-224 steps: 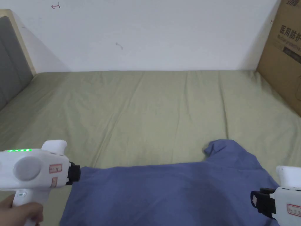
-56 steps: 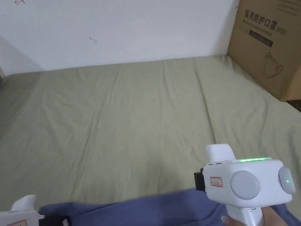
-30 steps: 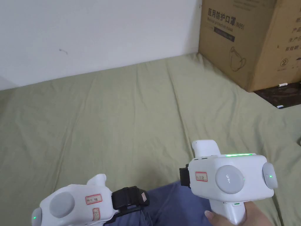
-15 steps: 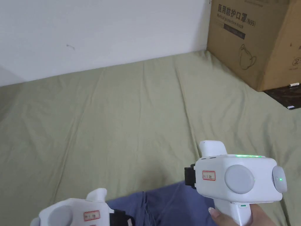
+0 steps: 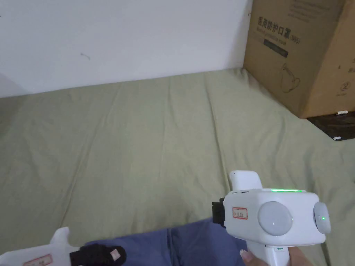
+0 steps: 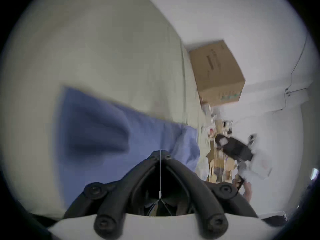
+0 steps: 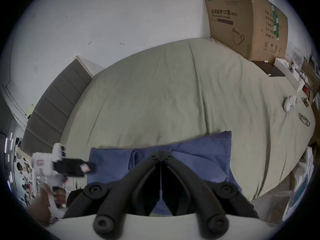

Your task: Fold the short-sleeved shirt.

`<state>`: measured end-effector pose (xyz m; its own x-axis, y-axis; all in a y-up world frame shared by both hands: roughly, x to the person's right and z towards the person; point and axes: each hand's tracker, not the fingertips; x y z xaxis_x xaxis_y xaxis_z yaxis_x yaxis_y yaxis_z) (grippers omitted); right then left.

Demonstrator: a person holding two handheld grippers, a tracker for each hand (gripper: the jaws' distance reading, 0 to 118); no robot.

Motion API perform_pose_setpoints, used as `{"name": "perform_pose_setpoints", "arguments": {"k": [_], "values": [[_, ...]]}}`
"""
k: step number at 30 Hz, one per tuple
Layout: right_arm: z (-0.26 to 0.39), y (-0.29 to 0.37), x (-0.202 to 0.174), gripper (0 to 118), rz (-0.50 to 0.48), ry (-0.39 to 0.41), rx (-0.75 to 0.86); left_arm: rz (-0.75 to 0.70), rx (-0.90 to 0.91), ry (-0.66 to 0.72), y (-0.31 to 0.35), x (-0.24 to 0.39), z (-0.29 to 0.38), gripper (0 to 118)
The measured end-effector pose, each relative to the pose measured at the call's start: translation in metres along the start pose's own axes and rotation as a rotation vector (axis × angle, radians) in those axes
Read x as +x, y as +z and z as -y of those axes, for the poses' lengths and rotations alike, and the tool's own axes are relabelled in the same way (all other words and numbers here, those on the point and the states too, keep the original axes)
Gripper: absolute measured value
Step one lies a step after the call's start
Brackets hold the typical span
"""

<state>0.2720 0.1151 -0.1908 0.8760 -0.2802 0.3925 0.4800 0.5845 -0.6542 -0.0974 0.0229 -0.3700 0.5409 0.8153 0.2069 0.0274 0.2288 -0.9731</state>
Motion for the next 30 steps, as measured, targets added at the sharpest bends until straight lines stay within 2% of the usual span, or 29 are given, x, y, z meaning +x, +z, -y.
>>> {"name": "perform_pose_setpoints", "arguments": {"k": [1,2,4,5,6,10,12,14,17,22,23,24,25,26,27,29,30], "values": [[0.0,-0.001,-0.001,0,-0.002,0.002,-0.002,-0.008,0.032,0.008,0.018,-0.014,-0.008,7],[0.0,-0.002,-0.001,0,-0.009,0.002,-0.008,-0.032,0.067,0.022,0.033,-0.015,-0.007,36],[0.002,-0.005,-0.004,0,-0.017,0.0,-0.021,-0.061,0.076,0.045,0.052,-0.037,-0.014,105],[0.002,-0.007,-0.006,0,-0.016,0.004,-0.027,-0.053,0.057,0.059,0.055,-0.049,-0.017,118],[0.003,-0.009,-0.007,0,-0.011,0.011,-0.032,-0.005,0.075,0.101,0.059,-0.06,-0.025,118],[0.005,-0.016,-0.014,0,0.018,0.046,-0.054,0.106,-0.077,0.205,0.031,-0.09,-0.025,118],[0.005,-0.019,-0.017,0,0.019,0.051,-0.067,0.198,-0.162,0.213,0.005,-0.093,-0.02,118],[0.004,-0.02,-0.021,0,0.024,0.064,-0.078,0.32,-0.175,0.196,-0.012,-0.089,-0.019,118],[0.001,-0.021,-0.028,0,0.036,0.095,-0.083,0.408,-0.227,0.214,-0.049,-0.082,-0.013,118],[-0.004,-0.018,-0.034,0,0.02,0.105,-0.081,0.386,-0.235,0.206,-0.048,-0.091,-0.02,118],[-0.005,-0.018,-0.034,0,0.016,0.107,-0.08,0.32,-0.233,0.169,-0.042,-0.093,-0.021,108],[-0.005,-0.018,-0.035,0,0.012,0.107,-0.08,0.232,-0.23,0.142,-0.038,-0.096,-0.022,78],[-0.005,-0.019,-0.035,0,0.005,0.105,-0.079,0.071,-0.235,0.151,-0.039,-0.103,-0.021,23],[-0.005,-0.02,-0.036,0,-0.003,0.104,-0.08,0.007,-0.231,0.284,-0.038,-0.121,-0.014,8],[-0.005,-0.02,-0.036,0,-0.006,0.104,-0.083,0.193,-0.187,0.328,-0.036,-0.114,-0.013,8],[-0.004,-0.02,-0.038,0,-0.01,0.106,-0.087,0.053,-0.188,0.121,-0.03,-0.087,-0.015,8],[-0.003,-0.019,-0.039,0,-0.017,0.108,-0.087,0.022,-0.176,0.104,-0.034,-0.079,-0.011,8]]}}
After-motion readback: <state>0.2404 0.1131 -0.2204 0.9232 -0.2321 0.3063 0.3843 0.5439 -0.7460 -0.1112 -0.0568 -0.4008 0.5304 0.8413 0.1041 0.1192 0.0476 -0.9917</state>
